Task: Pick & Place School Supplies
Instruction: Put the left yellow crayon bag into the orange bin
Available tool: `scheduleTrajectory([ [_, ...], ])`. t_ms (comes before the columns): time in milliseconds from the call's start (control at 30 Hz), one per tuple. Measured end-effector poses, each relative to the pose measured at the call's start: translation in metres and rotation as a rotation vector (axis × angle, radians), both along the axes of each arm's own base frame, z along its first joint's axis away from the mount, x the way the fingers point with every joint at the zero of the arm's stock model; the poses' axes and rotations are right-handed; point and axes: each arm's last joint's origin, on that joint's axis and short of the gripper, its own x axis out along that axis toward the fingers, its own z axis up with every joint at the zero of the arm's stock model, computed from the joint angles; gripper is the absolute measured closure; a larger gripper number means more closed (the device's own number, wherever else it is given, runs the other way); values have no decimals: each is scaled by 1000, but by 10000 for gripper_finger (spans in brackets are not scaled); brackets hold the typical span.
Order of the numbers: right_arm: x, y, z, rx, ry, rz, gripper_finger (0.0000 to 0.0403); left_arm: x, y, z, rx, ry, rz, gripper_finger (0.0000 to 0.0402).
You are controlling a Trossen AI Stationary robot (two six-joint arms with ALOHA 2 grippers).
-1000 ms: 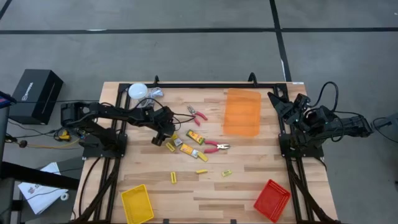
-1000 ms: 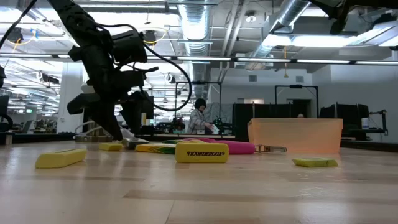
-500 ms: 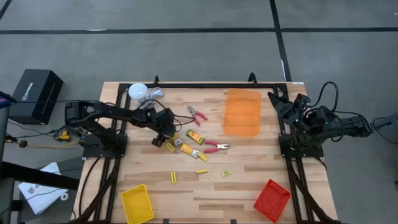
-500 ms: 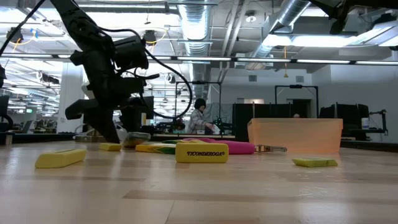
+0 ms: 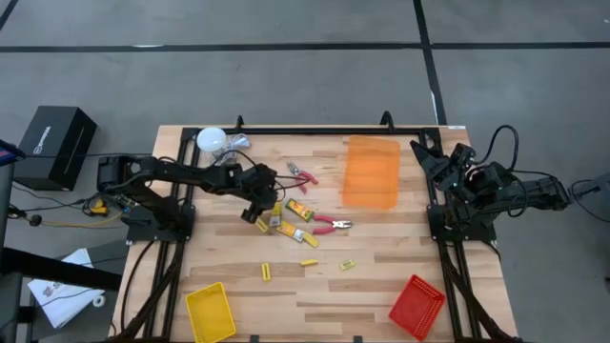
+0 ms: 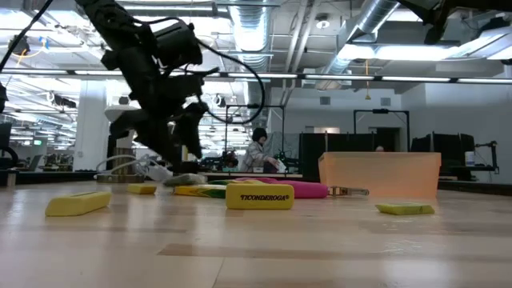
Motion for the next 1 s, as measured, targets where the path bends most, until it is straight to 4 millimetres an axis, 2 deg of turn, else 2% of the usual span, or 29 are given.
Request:
scheduleTrajectory([
  [200, 0, -1, 0, 1, 0, -7, 178, -1, 0, -2, 48, 28, -78, 160],
  [333, 0, -1, 0, 1, 0, -7, 178, -1, 0, -2, 27, 24, -30, 160],
  [400, 0, -1, 0, 1, -1, -7, 178, 0, 2, 0, -39, 6, 119, 160],
  [500, 0, -1, 0, 0, 0, -7, 178, 3, 11, 9, -230, -44, 449, 160],
  [600, 0, -1, 0, -4, 3, -10, 178, 1, 23, 14, -546, -90, 849, 160],
  [667, 0, -1, 0, -5, 4, -11, 178, 2, 26, 16, -743, -109, 1026, 160],
  [800, 0, -1, 0, -7, 10, -11, 178, 9, 15, 19, -888, -134, 1127, 160],
  [1000, 2, 0, -3, -24, 44, 10, 178, 14, -4, 19, -970, -130, 1247, 160],
])
